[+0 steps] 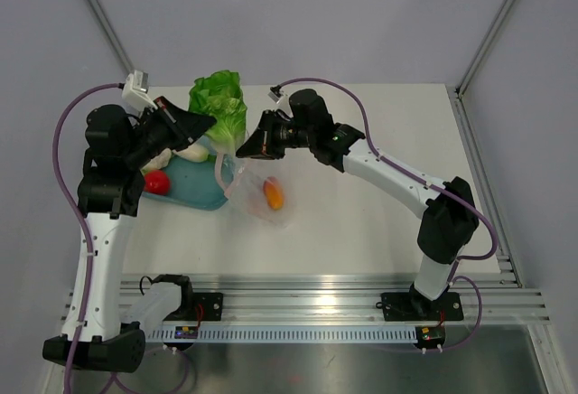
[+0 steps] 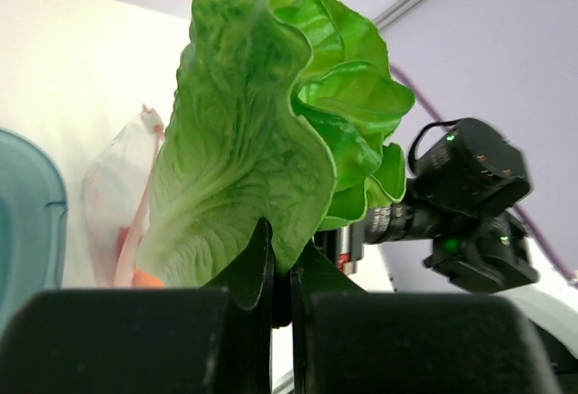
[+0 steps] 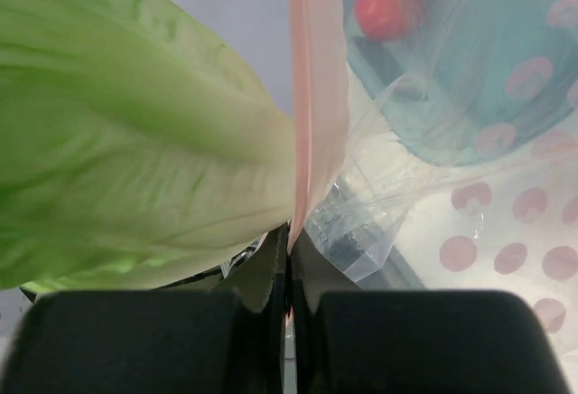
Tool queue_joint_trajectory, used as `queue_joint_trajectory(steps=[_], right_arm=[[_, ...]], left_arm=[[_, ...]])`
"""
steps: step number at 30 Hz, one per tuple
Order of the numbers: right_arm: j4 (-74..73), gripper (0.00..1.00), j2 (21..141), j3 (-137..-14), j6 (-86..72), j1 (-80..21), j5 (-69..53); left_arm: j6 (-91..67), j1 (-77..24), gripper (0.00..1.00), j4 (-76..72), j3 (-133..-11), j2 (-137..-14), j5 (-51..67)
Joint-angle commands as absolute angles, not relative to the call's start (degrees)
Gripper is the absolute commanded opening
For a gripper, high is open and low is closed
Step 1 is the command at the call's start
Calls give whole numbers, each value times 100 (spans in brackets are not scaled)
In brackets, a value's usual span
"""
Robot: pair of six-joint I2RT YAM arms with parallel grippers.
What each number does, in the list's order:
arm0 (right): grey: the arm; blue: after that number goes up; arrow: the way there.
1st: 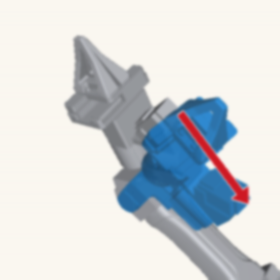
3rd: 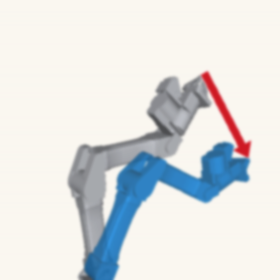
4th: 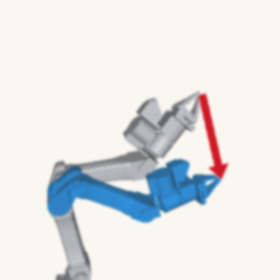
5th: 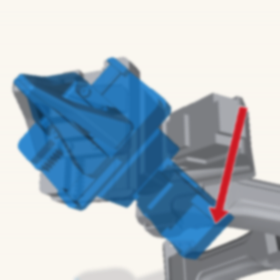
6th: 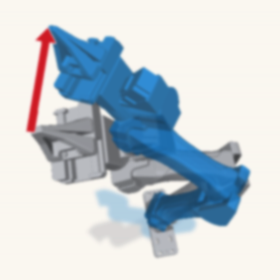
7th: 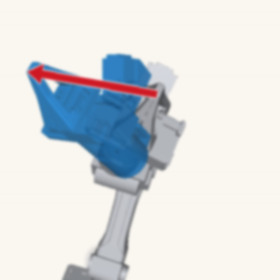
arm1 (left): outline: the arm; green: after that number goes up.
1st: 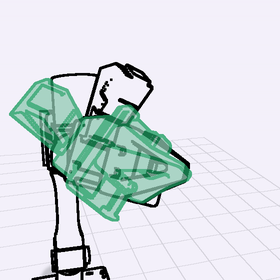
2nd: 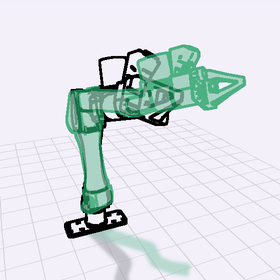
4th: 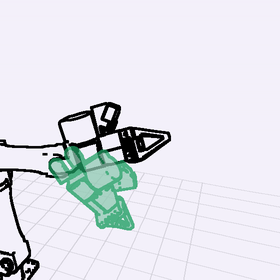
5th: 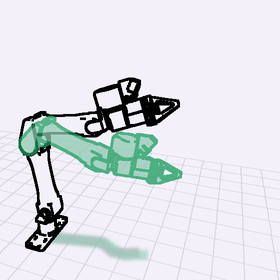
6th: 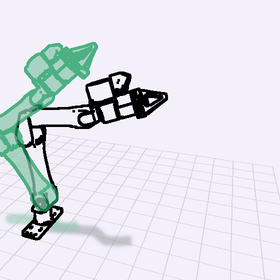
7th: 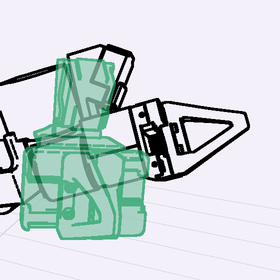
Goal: Place the food in the zip-top bag and seal the zipper
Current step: Place the fake vegetable in the zipper food storage bag.
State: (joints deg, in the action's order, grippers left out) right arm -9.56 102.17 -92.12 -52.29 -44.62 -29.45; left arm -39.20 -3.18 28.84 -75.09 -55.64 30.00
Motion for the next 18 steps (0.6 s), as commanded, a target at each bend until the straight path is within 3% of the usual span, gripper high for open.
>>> queue_joint_trajectory(steps=[1,12,18], right_arm=[[-519,4,9923,-9158,-5308,-4526,-3102],[-317,4,9695,-8939,-5405,-4403,-3032],[806,3,9334,-8368,-5871,-4087,-2980]], left_arm=[[-4665,-281,0,1655,-7393,-5572,3698],[-5536,-281,0,826,-5881,-5274,4122],[-5853,-273,0,748,-5274,-5063,3955]])
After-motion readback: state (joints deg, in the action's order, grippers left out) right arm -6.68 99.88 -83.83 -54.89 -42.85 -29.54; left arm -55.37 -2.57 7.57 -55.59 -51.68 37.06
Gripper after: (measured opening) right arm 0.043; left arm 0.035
